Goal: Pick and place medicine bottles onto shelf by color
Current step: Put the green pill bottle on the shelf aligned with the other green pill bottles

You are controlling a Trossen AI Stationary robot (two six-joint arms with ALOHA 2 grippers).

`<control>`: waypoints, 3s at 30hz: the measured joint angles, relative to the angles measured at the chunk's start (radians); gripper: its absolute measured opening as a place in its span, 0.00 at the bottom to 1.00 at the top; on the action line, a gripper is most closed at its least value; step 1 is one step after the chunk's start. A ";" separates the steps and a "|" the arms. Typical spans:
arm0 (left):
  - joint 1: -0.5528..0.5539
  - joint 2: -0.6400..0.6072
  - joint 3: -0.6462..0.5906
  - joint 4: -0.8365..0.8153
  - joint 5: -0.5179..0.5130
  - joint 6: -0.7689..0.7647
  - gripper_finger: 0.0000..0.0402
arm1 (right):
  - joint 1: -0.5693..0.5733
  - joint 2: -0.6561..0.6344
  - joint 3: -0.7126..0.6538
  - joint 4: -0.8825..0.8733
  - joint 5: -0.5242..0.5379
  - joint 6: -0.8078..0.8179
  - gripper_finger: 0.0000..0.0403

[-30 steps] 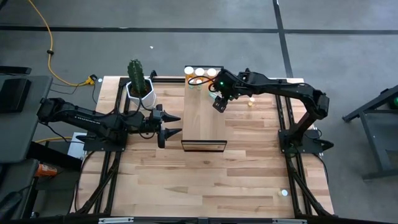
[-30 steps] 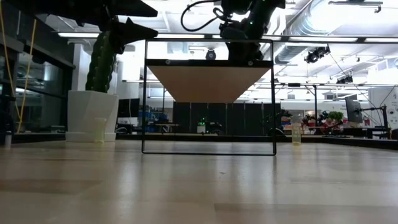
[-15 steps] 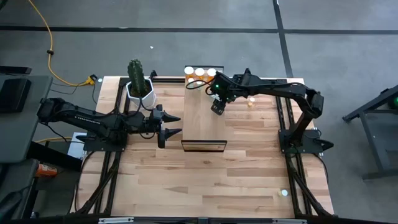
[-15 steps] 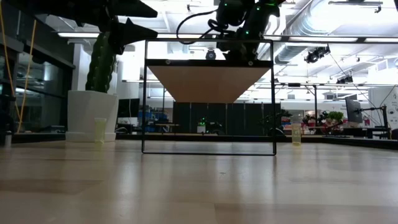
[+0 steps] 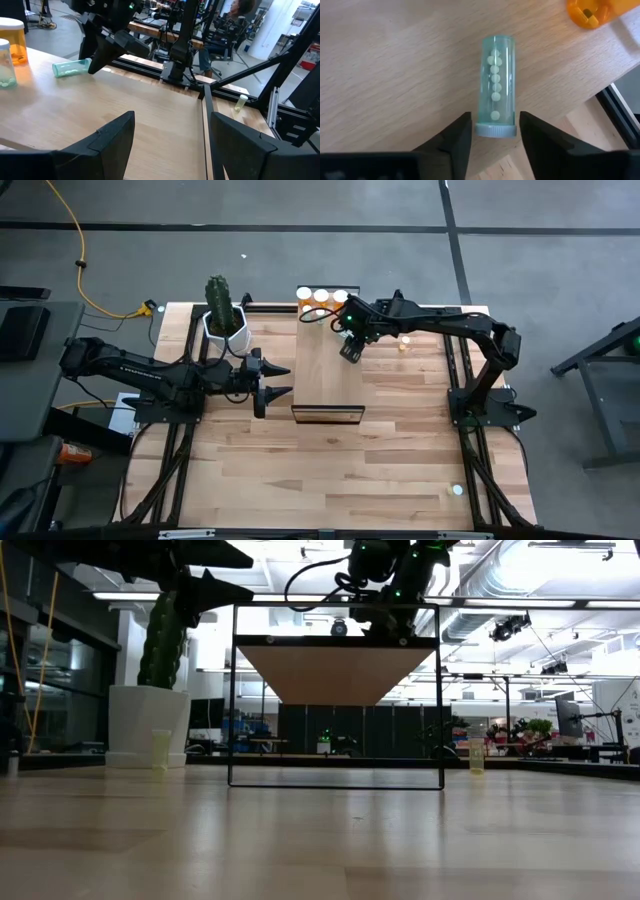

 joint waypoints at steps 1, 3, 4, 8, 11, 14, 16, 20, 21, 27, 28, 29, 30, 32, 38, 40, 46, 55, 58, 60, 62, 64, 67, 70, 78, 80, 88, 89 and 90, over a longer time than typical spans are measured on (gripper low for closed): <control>0.000 0.000 0.000 0.000 0.000 0.000 0.62 | 0.000 0.000 0.000 0.000 0.000 0.000 0.37; 0.000 0.000 0.000 0.000 0.000 0.000 0.62 | 0.000 0.000 0.003 -0.008 0.000 -0.001 0.33; 0.000 0.000 0.000 0.000 0.000 0.000 0.62 | 0.000 0.000 0.014 -0.029 0.001 -0.005 0.31; 0.000 0.000 0.000 0.000 0.000 0.000 0.62 | 0.000 0.000 0.099 -0.105 0.024 -0.026 0.26; 0.000 0.000 0.000 0.000 0.000 -0.001 0.62 | 0.006 -0.001 0.185 -0.181 0.027 -0.026 0.24; 0.000 0.000 0.000 0.002 -0.003 -0.002 0.62 | 0.026 -0.003 0.259 -0.270 0.026 -0.027 0.24; 0.000 0.000 0.000 0.021 -0.011 -0.005 0.62 | 0.052 -0.003 0.294 -0.317 0.014 -0.023 0.24; 0.000 0.017 -0.001 0.074 -0.024 -0.004 0.62 | 0.127 -0.003 0.322 -0.350 -0.039 -0.020 0.24; -0.002 0.022 -0.001 0.084 -0.027 0.004 0.62 | 0.149 -0.003 0.322 -0.349 -0.056 -0.022 0.24; -0.025 0.112 -0.001 0.255 -0.066 0.040 0.58 | 0.268 -0.002 0.290 -0.303 -0.097 -0.018 0.24; -0.029 0.134 0.000 0.295 -0.077 0.048 0.56 | 0.286 -0.002 0.287 -0.294 -0.097 -0.018 0.24; -0.034 0.155 0.000 0.328 -0.092 0.052 0.54 | 0.302 -0.002 0.286 -0.287 -0.097 -0.016 0.24; -0.035 0.175 0.000 0.362 -0.111 0.052 0.52 | 0.316 -0.002 0.286 -0.274 -0.096 -0.013 0.24; -0.040 0.214 0.000 0.429 -0.151 0.052 0.45 | 0.342 -0.002 0.286 -0.247 -0.097 -0.008 0.24; -0.039 0.290 0.019 0.472 -0.223 0.060 0.11 | 0.386 -0.002 0.286 -0.198 -0.096 -0.008 0.24; -0.041 0.297 0.037 0.476 -0.222 0.072 0.03 | 0.392 -0.002 0.286 -0.181 -0.096 -0.008 0.24; -0.073 0.301 0.075 0.477 -0.237 0.129 0.01 | 0.399 -0.002 0.286 -0.164 -0.096 0.003 0.24; -0.080 0.319 0.088 0.475 -0.235 0.133 0.00 | 0.398 0.018 0.284 -0.115 -0.129 0.003 0.24; -0.078 0.319 0.088 0.499 -0.250 0.146 0.00 | 0.398 0.043 0.284 -0.105 -0.150 0.002 0.24; -0.079 0.319 0.088 0.524 -0.251 0.161 0.00 | 0.398 0.057 0.284 -0.105 -0.156 -0.001 0.24; -0.079 0.319 0.088 0.517 -0.232 0.166 0.00 | 0.398 0.064 0.284 -0.098 -0.156 -0.007 0.24; -0.079 0.319 0.088 0.492 -0.216 0.155 0.00 | 0.398 0.064 0.284 -0.098 -0.156 -0.009 0.24; -0.077 0.319 0.088 0.455 -0.206 0.142 0.00 | 0.394 0.064 0.286 -0.100 -0.155 -0.014 0.24; -0.075 0.319 0.088 0.444 -0.195 0.140 0.00 | 0.393 0.063 0.299 -0.099 -0.154 -0.017 0.24; -0.055 0.318 0.088 0.405 -0.135 0.101 0.00 | 0.393 0.063 0.334 -0.111 -0.148 -0.027 0.25; -0.047 0.318 0.088 0.389 -0.129 0.088 0.00 | 0.392 0.063 0.347 -0.117 -0.147 -0.027 0.26; -0.031 0.318 0.088 0.380 -0.093 0.061 0.00 | 0.393 0.063 0.367 -0.100 -0.129 -0.047 0.26; -0.031 0.318 0.088 0.377 -0.093 0.061 0.00 | 0.393 0.063 0.367 -0.095 -0.129 -0.052 0.26; -0.031 0.318 0.088 0.374 -0.093 0.061 0.00 | 0.393 0.063 0.367 -0.089 -0.129 -0.055 0.26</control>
